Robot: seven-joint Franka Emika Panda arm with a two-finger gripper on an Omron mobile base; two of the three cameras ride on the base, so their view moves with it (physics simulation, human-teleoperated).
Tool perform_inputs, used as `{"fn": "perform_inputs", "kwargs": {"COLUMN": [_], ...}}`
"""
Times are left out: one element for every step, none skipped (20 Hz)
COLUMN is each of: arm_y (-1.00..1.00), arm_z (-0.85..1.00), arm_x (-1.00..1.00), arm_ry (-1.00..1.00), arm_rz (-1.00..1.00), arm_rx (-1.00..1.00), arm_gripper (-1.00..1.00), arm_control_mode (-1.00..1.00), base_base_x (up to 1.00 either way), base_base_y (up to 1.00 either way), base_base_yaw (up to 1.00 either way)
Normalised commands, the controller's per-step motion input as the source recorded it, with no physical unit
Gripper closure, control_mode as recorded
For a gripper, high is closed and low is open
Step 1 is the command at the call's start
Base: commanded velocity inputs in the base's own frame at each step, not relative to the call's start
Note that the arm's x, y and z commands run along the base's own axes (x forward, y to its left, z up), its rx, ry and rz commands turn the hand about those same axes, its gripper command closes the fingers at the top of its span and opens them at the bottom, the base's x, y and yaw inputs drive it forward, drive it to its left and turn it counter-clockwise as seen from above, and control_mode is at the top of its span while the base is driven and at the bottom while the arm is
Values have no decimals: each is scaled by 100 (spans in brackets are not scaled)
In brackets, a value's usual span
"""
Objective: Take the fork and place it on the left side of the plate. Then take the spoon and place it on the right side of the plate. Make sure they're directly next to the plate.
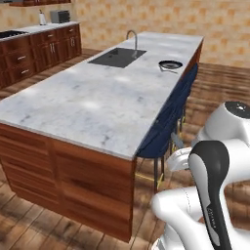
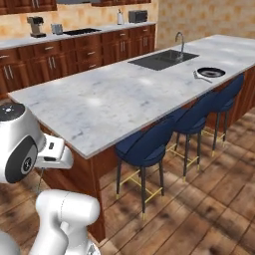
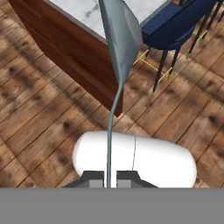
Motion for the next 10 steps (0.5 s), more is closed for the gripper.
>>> {"fn": "perform_inputs", "kwargs": {"arm_y": [0,0,0,0,0,0,0,0,0,0], "arm_z": [0,0,0,0,0,0,0,0,0,0], "arm_x": [0,0,0,0,0,0,0,0,0,0], "arm_ry": [0,0,0,0,0,0,0,0,0,0], "arm_rz": [0,0,0,0,0,0,0,0,0,0], "arm_rx": [0,0,0,0,0,0,0,0,0,0], "arm_gripper": [100,100,100,100,100,100,100,100,100,100], "arm_control_mode": [100,100,100,100,100,100,100,100,100,100], "base_base_x": [16,28,38,46,52,56,64,70,77,84], "base_base_y": [-100,-100,-100,-100,-100,-100,-100,-100,-100,-100], "base_base_yaw": [0,0,0,0,0,0,0,0,0,1]}}
